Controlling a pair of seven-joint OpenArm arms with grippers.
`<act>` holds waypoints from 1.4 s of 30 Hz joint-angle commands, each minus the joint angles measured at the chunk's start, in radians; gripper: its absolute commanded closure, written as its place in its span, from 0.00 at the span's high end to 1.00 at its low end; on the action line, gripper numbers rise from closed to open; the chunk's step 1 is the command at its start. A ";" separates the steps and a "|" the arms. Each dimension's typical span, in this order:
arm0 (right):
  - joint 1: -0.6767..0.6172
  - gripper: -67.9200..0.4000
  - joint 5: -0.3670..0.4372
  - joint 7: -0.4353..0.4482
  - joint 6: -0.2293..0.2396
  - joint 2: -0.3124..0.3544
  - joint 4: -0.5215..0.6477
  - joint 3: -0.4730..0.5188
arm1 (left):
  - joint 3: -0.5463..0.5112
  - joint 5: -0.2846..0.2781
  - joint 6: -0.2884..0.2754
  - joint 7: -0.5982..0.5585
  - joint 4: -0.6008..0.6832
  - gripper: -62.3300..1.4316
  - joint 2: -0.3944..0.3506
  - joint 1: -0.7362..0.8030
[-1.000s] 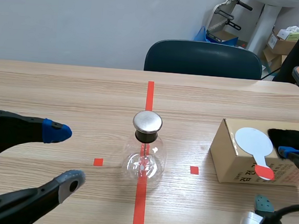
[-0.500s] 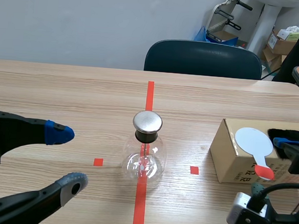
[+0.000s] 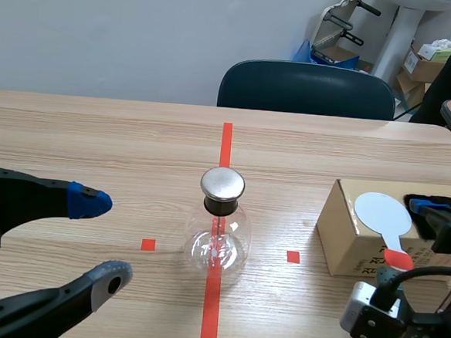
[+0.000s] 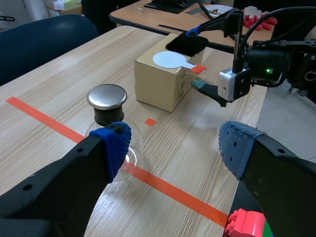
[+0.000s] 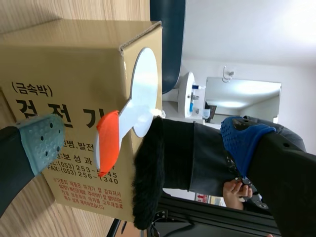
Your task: Do the electroscope experiment
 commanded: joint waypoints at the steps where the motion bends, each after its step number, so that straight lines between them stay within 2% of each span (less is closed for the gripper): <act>1: 0.007 1.00 -0.005 0.004 -0.010 0.013 0.011 0.001 | 0.003 -0.009 -0.005 -0.017 0.023 0.66 0.002 -0.003; 7: 0.007 0.99 -0.011 0.002 -0.010 0.013 0.011 0.001 | 0.002 -0.002 -0.003 -0.025 0.023 0.66 0.008 -0.003; 14: 0.007 0.58 -0.011 -0.009 -0.010 0.013 0.011 0.001 | 0.002 -0.002 -0.004 -0.024 0.023 0.66 0.008 -0.003; 25: 0.007 0.02 -0.011 -0.013 -0.010 0.013 0.011 0.001 | 0.002 -0.002 -0.004 -0.024 0.023 0.66 0.008 -0.003; 42: 0.007 0.02 -0.023 -0.016 -0.010 0.013 0.011 0.001 | 0.002 -0.002 -0.004 -0.024 0.023 0.66 0.008 -0.003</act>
